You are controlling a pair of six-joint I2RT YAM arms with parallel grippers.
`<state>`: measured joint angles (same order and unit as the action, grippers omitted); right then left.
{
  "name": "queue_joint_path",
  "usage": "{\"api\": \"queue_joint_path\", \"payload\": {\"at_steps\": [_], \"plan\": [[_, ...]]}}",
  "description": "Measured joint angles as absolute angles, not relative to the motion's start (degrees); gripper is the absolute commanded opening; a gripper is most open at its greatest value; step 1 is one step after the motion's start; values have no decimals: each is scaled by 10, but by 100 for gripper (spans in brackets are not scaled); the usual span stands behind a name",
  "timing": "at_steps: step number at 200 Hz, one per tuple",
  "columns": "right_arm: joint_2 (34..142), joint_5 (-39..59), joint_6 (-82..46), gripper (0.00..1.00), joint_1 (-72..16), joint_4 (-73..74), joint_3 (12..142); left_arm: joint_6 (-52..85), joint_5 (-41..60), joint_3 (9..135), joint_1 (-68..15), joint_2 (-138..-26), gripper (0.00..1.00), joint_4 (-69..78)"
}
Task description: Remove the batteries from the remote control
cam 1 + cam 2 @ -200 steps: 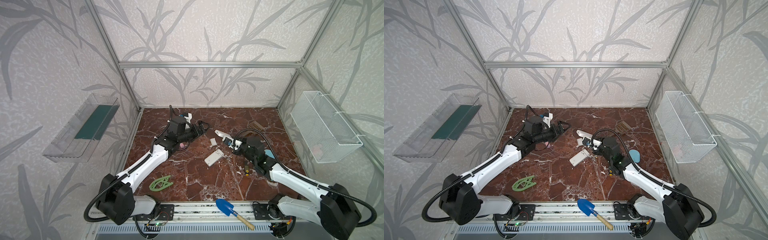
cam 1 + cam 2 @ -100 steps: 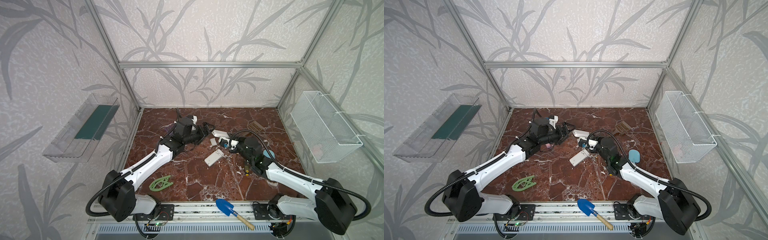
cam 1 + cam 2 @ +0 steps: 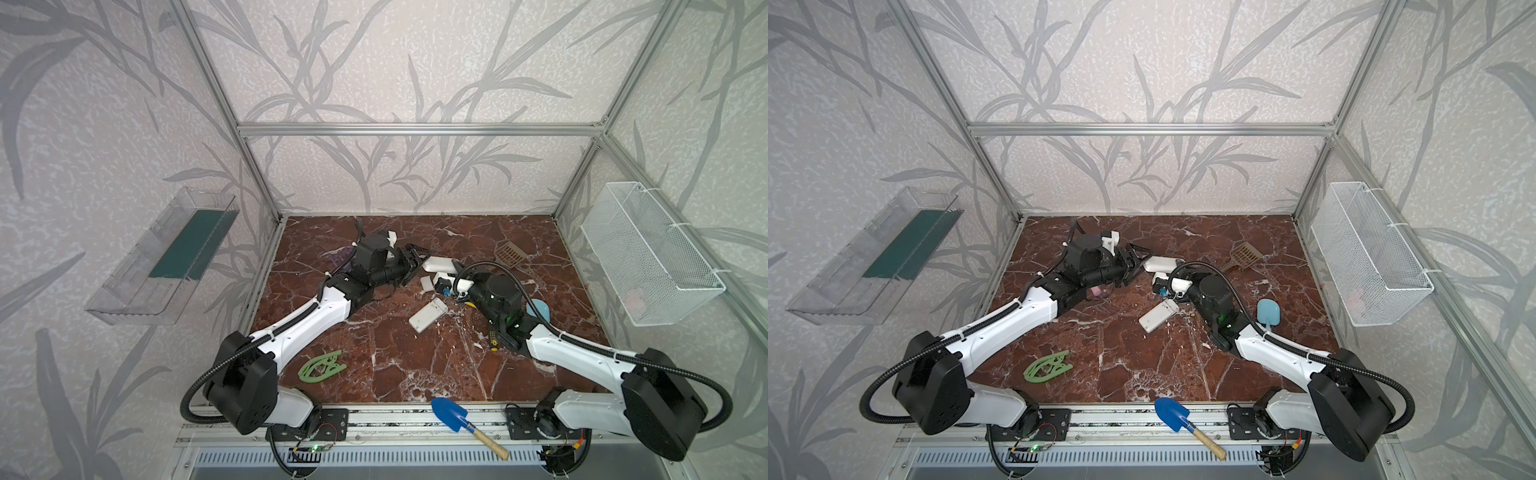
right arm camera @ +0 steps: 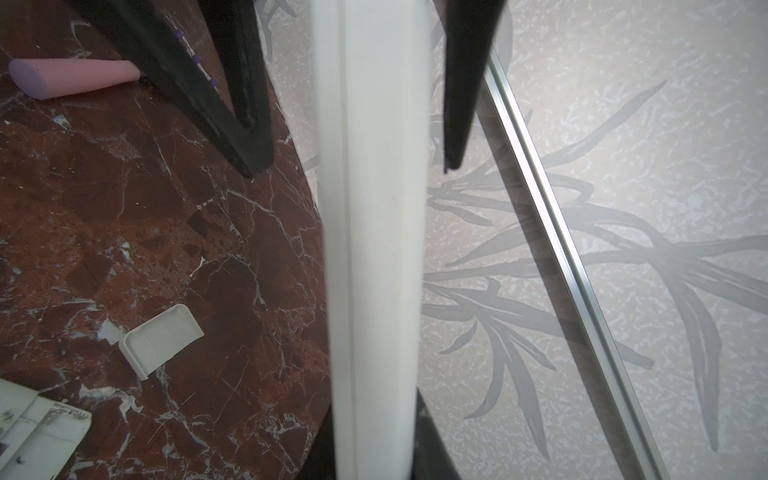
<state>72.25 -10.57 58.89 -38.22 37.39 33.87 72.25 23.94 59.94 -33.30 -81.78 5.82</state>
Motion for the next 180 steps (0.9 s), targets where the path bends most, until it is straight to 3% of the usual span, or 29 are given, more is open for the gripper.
{"api": "queue_joint_path", "payload": {"at_steps": [104,180], "plan": [[745,-131,616,1,-394,388,339,748,243,600,-338,-821,43,75],[768,-161,649,1,-407,430,339,768,244,599,-341,-839,22,86]]}}
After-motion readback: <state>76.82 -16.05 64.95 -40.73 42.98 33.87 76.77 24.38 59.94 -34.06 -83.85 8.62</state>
